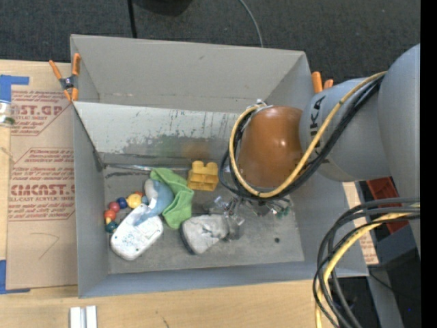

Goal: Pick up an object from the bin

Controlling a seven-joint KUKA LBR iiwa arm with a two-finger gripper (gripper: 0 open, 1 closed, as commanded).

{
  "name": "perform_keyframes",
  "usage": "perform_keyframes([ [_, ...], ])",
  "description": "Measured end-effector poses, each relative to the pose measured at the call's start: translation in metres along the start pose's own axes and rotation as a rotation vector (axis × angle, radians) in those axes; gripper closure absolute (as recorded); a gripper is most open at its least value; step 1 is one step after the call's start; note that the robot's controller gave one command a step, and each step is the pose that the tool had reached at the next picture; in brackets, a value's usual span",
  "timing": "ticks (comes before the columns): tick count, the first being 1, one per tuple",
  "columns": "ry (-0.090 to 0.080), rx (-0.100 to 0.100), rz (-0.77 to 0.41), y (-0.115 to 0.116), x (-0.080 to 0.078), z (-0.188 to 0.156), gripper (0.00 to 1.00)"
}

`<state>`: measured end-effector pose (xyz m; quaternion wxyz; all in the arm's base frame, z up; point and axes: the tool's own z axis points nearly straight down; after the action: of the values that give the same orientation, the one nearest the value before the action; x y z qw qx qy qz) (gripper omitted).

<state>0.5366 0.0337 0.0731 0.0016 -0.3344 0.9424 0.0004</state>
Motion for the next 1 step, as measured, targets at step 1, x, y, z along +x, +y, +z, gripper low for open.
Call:
perform_keyframes([
  [1, 0.004, -0.003, 0.0, 0.001, 0.0009, -0.0139, 1.0],
])
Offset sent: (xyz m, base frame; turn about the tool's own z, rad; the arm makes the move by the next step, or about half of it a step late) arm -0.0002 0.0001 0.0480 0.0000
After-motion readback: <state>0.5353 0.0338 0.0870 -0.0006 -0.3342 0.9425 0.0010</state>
